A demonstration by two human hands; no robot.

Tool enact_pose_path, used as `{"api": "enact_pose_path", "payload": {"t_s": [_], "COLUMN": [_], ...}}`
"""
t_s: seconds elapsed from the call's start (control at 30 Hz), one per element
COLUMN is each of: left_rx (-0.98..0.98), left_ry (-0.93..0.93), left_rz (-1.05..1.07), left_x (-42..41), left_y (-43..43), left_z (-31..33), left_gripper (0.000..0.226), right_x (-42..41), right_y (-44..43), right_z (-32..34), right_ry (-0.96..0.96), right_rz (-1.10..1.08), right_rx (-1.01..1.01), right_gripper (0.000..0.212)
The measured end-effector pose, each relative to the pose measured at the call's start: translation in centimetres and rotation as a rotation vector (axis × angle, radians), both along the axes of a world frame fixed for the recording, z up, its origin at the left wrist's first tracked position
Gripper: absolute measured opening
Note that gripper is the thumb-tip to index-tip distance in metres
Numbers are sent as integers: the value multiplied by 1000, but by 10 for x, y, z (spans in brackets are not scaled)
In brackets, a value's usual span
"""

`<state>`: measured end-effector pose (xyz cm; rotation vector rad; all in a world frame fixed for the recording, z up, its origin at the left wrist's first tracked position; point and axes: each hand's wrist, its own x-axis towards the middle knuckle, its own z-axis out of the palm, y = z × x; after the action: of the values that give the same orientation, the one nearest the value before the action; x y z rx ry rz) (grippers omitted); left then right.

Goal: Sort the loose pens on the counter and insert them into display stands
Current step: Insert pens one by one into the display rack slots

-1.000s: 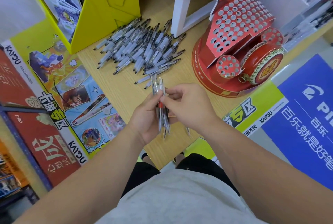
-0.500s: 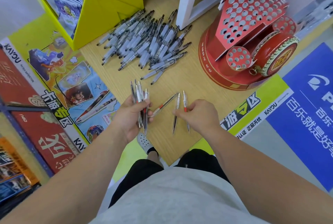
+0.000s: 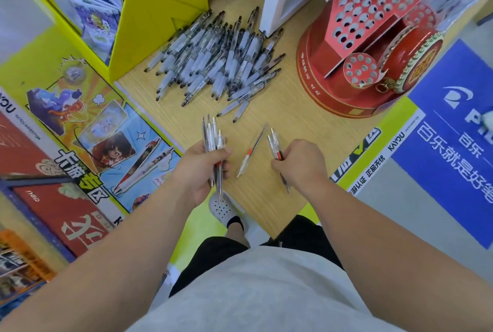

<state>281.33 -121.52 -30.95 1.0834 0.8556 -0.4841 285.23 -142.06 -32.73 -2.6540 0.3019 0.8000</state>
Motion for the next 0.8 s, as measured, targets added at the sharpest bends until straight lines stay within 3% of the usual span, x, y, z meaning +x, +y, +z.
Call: {"api": "enact_pose_path", "payload": {"t_s": [0.23, 0.4, 0.53, 0.63, 0.8], "left_rx": [-71, -80, -106, -182, -260], "left_ry": [23, -3, -38, -92, -82], "left_rz": [15, -33, -13, -58, 68], "left_x": [-7, -3, 0, 0, 2], "left_y": [0, -3, -5, -6, -9], "left_z": [-9, -8, -4, 0, 6], "left_gripper": [7, 7, 25, 39, 16], "right_x": [-9, -7, -5, -7, -6], "right_y": [3, 4, 27, 50, 65], "right_z": [0, 7, 39, 64, 77], "right_ry": [23, 33, 24, 32, 17], "right_rz": [-31, -99, -187, -82, 72], "right_rx": [60, 121, 445, 527, 503], "right_gripper": [14, 23, 22, 19, 22]}}
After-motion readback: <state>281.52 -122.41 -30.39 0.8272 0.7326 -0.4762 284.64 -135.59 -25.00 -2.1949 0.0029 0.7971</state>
